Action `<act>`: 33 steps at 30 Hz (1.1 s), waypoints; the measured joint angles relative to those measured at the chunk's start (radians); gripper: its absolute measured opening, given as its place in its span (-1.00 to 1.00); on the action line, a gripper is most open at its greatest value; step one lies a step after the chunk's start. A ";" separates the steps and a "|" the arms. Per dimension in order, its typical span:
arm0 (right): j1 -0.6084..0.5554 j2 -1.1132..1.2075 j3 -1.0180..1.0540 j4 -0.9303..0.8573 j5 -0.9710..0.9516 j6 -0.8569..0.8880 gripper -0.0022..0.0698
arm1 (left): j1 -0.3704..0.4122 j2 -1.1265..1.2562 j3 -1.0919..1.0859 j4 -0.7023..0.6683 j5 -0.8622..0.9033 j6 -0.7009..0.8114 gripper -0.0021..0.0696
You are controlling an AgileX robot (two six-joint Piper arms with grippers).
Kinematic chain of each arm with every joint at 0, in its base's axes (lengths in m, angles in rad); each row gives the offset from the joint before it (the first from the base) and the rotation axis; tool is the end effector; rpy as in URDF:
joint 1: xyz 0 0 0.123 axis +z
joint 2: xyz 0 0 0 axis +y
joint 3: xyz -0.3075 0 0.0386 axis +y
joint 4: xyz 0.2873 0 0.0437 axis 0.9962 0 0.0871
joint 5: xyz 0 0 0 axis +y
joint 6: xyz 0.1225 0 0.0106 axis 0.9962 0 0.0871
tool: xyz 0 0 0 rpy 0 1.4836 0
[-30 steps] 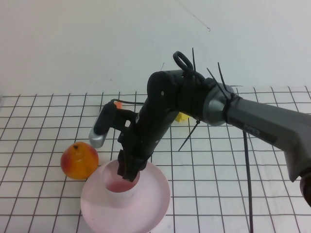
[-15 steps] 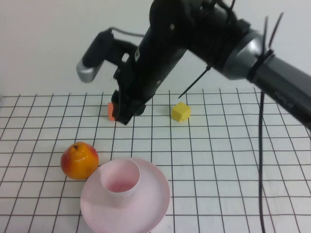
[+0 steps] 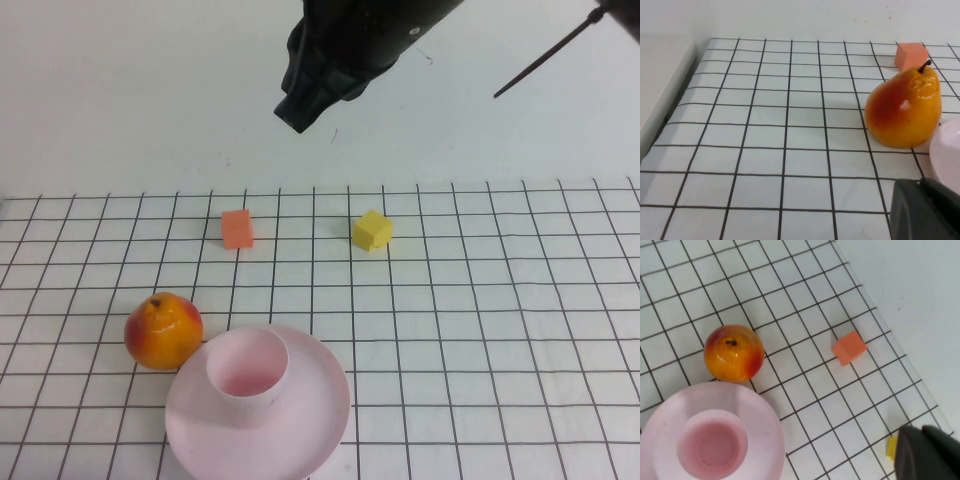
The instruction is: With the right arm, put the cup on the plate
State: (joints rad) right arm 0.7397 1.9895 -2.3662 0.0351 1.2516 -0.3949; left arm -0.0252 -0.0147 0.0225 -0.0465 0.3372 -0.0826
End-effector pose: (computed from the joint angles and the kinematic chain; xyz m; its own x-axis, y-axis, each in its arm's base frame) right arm 0.3651 0.3387 0.4474 -0.2265 -0.7134 -0.6631 -0.8368 0.4909 -0.2424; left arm 0.0984 -0.0044 0.1671 -0.2576 -0.1197 -0.9588 0.0076 0.9920 -0.1259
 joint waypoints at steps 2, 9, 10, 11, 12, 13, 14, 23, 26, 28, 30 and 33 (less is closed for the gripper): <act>0.000 -0.008 -0.003 -0.004 0.000 0.000 -0.94 | 0.000 0.000 0.000 0.000 0.000 0.000 -0.95; 0.000 0.011 -0.003 -0.016 0.000 0.002 -0.94 | 0.000 0.000 0.000 0.000 0.000 0.000 -0.95; 0.000 0.015 -0.003 -0.022 0.000 0.002 -0.94 | 0.000 0.000 0.000 0.000 0.000 0.000 -0.95; 0.000 0.020 -0.001 -0.027 0.000 0.002 -0.94 | 0.000 0.000 0.000 0.000 0.000 0.000 -0.95; 0.000 0.022 0.001 -0.029 0.000 0.004 -0.94 | 0.000 0.000 0.000 0.000 0.000 0.000 -0.95; 0.000 0.026 0.001 -0.035 0.000 0.006 -0.94 | 0.000 0.000 0.000 0.000 0.000 0.000 -0.95; 0.000 0.026 0.001 -0.035 0.000 0.011 -0.94 | 0.000 0.000 0.000 0.000 0.000 0.000 -0.95; 0.000 -0.026 0.003 -0.023 0.000 0.033 -0.94 | 0.000 0.000 0.000 0.000 0.000 0.000 -0.95; 0.000 -0.082 0.003 -0.021 0.000 0.052 -0.94 | 0.000 0.000 0.000 0.000 0.000 0.000 -0.95; -0.002 -0.124 0.003 -0.021 0.000 0.060 -0.94 | 0.000 0.000 0.000 0.000 0.000 0.000 -0.95; -0.002 -0.172 0.003 -0.021 0.000 0.060 -0.94 | 0.000 0.000 0.000 0.000 0.000 0.000 -0.95; -0.002 -0.269 0.029 -0.023 0.000 0.060 -0.94 | 0.000 0.000 0.000 0.000 0.000 0.000 -0.95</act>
State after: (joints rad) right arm 0.7380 1.7204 -2.3371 0.0121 1.2516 -0.3353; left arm -0.0252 -0.0147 0.0225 -0.0465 0.3372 -0.0826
